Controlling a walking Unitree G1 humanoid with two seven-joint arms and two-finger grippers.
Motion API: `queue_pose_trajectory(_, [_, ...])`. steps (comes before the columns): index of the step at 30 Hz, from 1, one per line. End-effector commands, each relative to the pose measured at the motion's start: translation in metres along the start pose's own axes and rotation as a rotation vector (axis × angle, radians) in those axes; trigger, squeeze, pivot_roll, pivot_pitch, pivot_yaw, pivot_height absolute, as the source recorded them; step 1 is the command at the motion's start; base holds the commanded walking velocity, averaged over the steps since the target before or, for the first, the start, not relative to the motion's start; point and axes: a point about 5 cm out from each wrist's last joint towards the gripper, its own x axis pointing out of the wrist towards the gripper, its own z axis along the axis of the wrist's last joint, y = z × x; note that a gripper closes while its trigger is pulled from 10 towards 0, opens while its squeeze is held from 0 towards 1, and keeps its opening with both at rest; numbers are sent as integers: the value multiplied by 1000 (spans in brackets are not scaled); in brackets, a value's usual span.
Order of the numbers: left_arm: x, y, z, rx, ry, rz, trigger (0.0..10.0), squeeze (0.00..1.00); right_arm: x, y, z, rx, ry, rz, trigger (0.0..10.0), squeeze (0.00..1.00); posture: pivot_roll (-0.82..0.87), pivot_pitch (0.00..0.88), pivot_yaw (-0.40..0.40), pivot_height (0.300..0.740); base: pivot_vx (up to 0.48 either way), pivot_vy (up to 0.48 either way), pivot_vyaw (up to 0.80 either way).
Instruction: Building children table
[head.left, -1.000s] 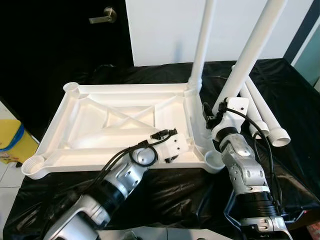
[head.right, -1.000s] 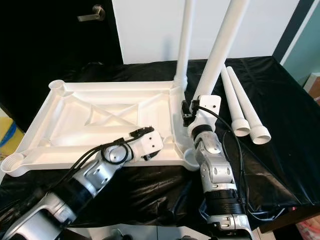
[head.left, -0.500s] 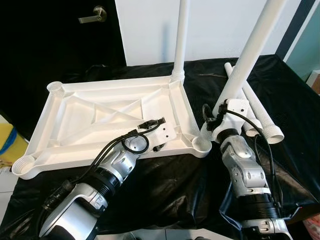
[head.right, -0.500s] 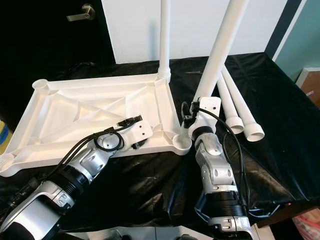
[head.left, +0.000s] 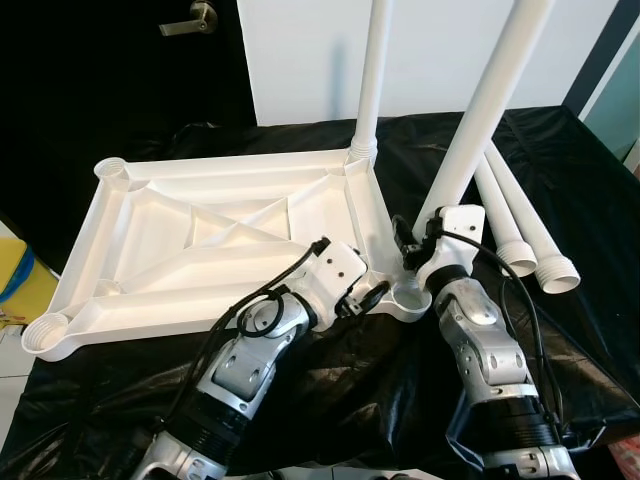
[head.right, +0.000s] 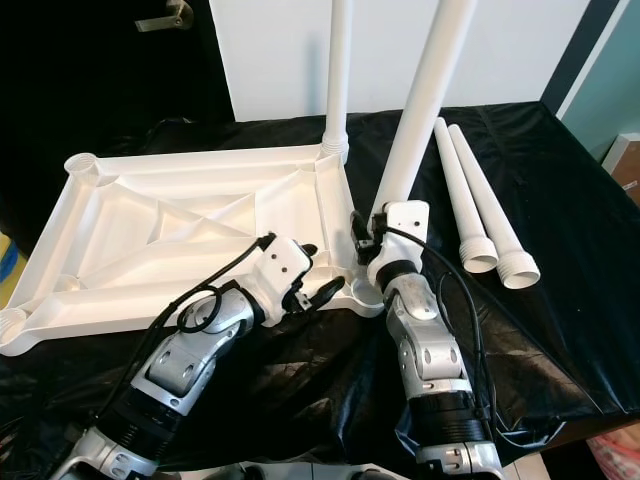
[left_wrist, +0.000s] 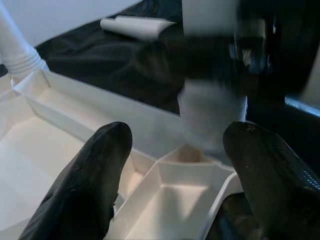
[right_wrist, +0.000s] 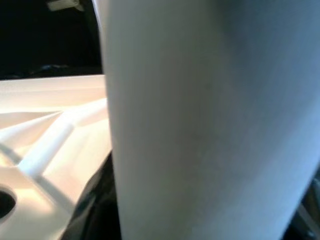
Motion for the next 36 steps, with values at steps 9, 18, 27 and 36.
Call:
queue_pose_trajectory(9, [-18, 1, -1, 18, -13, 95, 10000, 0, -21, 0, -18, -25, 65, 37, 10000, 0, -32, 85, -15, 740, 0, 0, 0])
queue_pose_trajectory(18, [-24, 1, -6, 60, 2, 104, 10000, 0, -27, -5, -28, -37, 95, 28, 10000, 0, -35, 84, -10, 740, 0, 0, 0])
queue_pose_trajectory(27, [-25, -3, -6, 39, 11, 69, 10000, 0, -31, -5, -35, -76, 78, 56, 10000, 0, -34, 82, -8, 740, 0, 0, 0])
queue_pose_trajectory(36, [-25, -1, 1, 21, -4, 79, 10000, 0, -39, 4, -45, -92, 44, 128, 10000, 0, -24, 81, -12, 740, 0, 0, 0])
